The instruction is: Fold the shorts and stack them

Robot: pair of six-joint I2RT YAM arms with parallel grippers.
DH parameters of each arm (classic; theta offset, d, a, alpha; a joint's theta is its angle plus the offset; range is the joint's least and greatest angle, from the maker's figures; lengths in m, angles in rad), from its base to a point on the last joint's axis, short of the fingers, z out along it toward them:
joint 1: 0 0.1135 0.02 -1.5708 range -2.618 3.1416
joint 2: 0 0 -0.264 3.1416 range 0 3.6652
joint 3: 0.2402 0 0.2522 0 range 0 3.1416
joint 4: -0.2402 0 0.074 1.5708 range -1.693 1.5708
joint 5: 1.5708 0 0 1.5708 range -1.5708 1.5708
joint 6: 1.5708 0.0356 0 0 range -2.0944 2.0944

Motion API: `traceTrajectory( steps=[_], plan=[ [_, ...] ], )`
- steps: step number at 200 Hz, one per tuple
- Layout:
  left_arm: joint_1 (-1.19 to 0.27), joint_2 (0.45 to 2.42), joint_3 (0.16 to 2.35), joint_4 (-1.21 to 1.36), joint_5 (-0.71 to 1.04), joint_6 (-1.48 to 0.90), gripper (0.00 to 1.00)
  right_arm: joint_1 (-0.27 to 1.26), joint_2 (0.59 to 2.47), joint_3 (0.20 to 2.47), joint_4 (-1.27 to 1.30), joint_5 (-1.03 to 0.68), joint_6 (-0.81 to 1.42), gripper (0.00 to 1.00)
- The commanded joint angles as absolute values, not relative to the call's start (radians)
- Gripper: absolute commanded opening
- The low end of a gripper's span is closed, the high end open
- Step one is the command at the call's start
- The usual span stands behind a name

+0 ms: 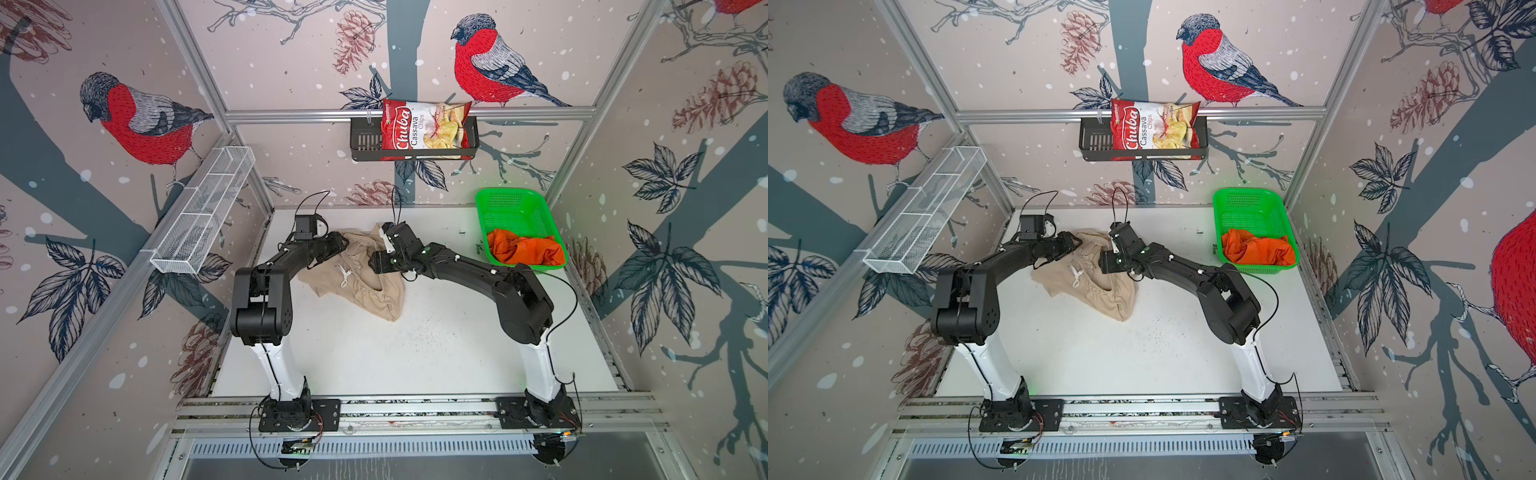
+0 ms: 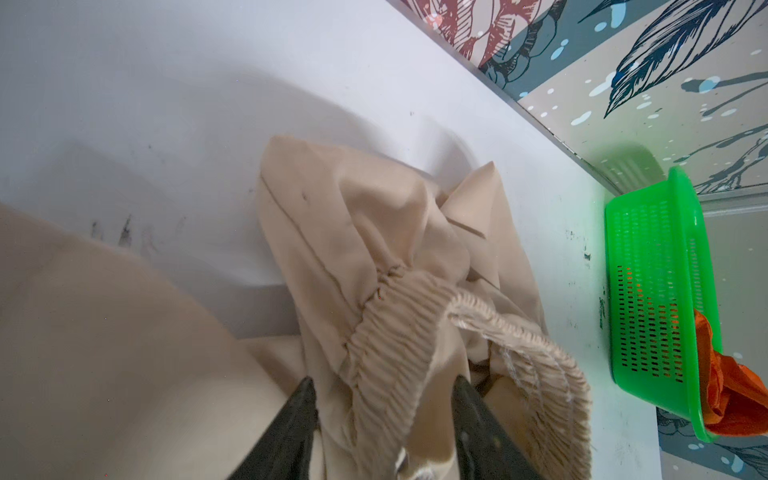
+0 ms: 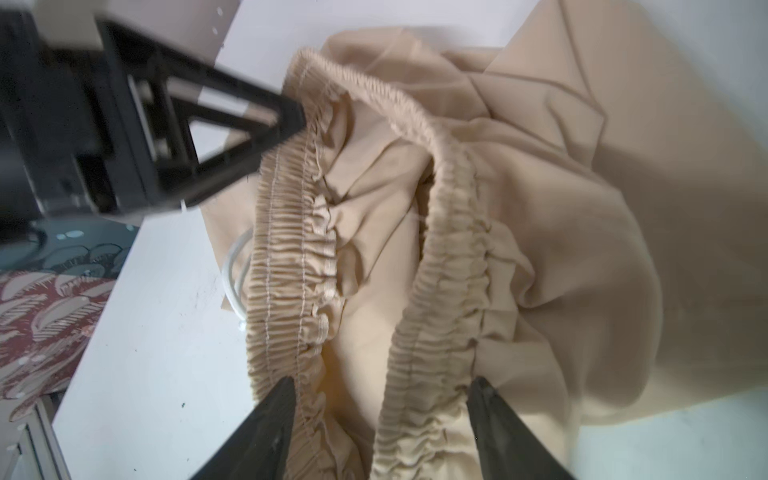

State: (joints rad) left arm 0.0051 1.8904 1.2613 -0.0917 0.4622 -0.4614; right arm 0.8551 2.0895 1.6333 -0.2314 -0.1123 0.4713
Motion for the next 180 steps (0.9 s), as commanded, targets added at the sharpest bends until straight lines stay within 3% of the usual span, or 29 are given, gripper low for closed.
traceTrajectory(
  steps=[1,78,143,180],
  plan=[
    [0.006,1.929,1.315,-0.090,0.438,-0.425,0.52,0.878,2.053,1.590,-0.297,-0.055,0.470,0.67],
    [0.006,2.029,1.438,-0.156,0.391,-0.367,0.41,0.949,2.038,1.520,-0.314,-0.023,0.515,0.57],
    [0.000,2.008,1.420,-0.147,0.402,-0.350,0.01,0.936,2.053,1.511,-0.291,0.046,0.534,0.22],
    [0.000,1.929,1.404,-0.149,0.391,-0.339,0.00,0.939,2.020,1.506,-0.272,0.054,0.528,0.07]
  ],
)
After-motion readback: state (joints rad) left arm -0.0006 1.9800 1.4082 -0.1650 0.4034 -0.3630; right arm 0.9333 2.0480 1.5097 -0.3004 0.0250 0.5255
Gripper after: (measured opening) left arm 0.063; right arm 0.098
